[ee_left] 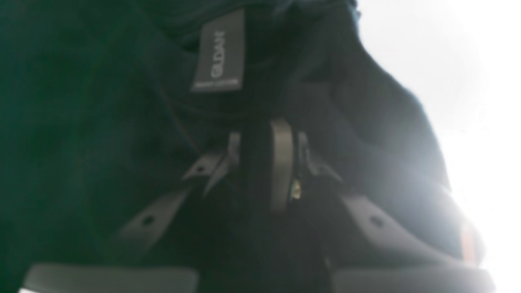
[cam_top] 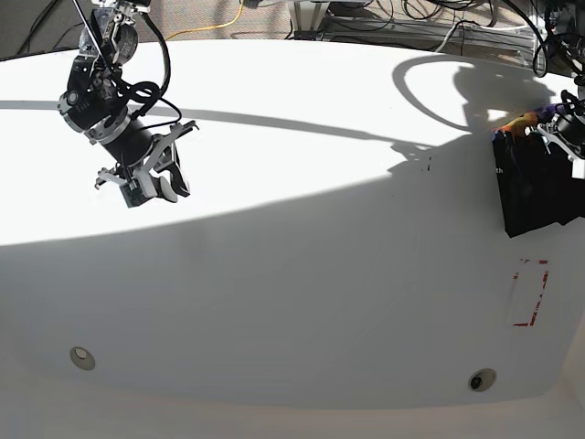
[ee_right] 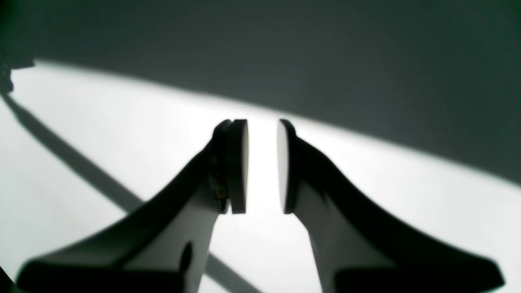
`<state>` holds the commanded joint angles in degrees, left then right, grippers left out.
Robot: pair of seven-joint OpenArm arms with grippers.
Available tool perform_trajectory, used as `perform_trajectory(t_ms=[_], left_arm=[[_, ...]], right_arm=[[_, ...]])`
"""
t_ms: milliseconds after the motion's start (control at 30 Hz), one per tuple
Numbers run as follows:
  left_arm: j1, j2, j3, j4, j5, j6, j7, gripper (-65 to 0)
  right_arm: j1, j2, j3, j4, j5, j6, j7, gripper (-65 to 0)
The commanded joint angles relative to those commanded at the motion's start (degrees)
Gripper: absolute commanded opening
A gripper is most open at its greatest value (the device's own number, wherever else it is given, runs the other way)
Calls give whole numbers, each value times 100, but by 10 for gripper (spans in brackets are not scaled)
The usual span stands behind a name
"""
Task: Layout the t-shirt on the table in an organized manner, then fold the t-shirt properly
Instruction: 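Carry the held bundle with the left gripper to the table edge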
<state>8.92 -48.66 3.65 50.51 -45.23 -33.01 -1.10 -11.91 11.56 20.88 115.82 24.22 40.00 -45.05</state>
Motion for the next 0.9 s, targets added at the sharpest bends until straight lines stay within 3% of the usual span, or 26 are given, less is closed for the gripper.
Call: perform_trajectory(t_ms=[433, 700, 833, 900], left_arm=[[-105, -633, 9, -18, -18, -79, -9, -567], [-105, -782, -26, 0, -53, -466, 0, -567], [-62, -870, -422, 325, -53, -545, 26, -568], [-53, -853, -668, 571, -53, -545, 273, -568]], right_arm=[[0, -26, -9, 26, 0, 0, 0, -533], [35, -26, -9, 44, 0, 0, 0, -533], [44, -132, -9, 88, 0, 0, 0, -533], [70, -193, 0, 88, 0, 0, 0, -533]])
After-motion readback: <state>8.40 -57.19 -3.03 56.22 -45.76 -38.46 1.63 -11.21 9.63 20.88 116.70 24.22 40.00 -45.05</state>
